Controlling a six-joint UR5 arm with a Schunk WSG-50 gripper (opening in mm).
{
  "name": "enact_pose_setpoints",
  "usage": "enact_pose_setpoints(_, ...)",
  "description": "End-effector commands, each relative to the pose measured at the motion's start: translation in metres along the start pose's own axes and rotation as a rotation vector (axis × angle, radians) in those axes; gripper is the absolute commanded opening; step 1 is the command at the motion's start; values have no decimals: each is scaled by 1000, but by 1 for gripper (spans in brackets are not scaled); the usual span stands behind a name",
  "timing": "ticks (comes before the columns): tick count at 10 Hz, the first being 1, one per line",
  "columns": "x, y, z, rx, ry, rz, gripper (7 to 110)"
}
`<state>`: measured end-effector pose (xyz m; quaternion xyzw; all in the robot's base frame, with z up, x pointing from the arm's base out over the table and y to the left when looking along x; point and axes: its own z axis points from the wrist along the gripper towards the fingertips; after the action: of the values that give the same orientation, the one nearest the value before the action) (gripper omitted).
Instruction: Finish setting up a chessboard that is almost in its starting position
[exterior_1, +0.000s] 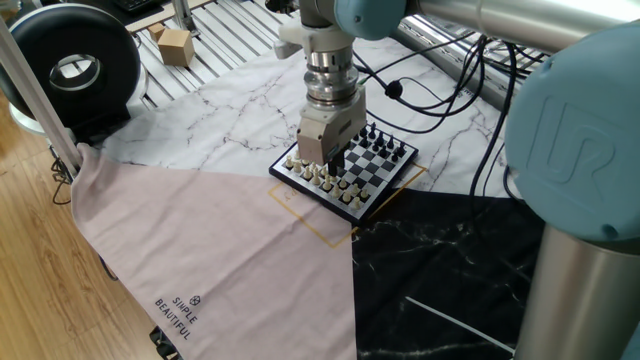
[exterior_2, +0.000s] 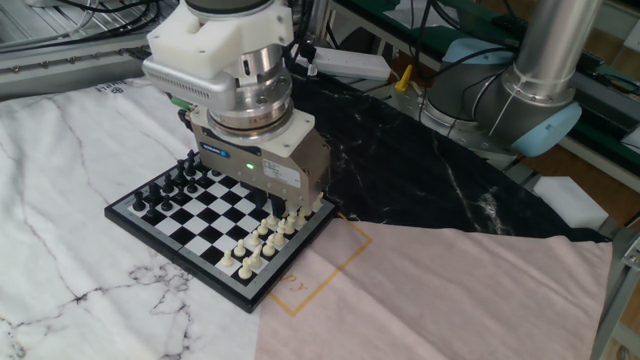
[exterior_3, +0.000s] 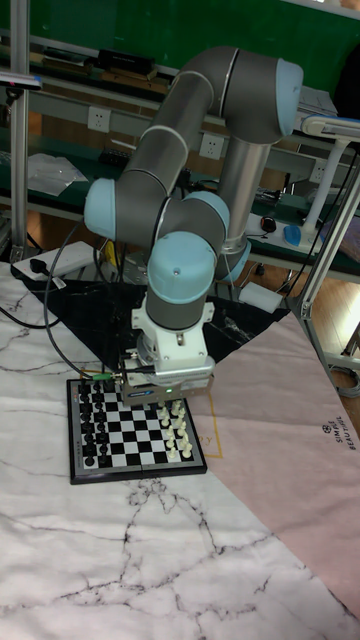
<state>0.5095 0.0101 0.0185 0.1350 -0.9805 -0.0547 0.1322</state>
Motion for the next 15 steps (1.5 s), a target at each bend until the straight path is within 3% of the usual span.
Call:
enact_pose_setpoints(1,1,3,-12,-21,11,4,22)
enact_pose_setpoints(5,5,3,-39,-16,49,28,22)
enact_pose_setpoints(6,-2,4,-52,-32,18,32,22)
enact_pose_setpoints(7,-19,9,-65,-58,-47,79,22)
enact_pose_setpoints(8,-38,-3,-78,-15,-125,101,22)
enact_pose_setpoints(9,-61,-9,-96,13,-226,110,7)
enact_pose_setpoints(10,-95,-14,-121,47,-399,102,7)
enact_pose_setpoints(11,-109,-14,-130,62,-488,119,7)
enact_pose_setpoints(12,-111,-19,-129,86,-518,146,7)
enact_pose_setpoints(13,-109,-37,-132,160,-536,158,7)
enact_pose_setpoints(15,-110,-40,-139,164,-583,204,7)
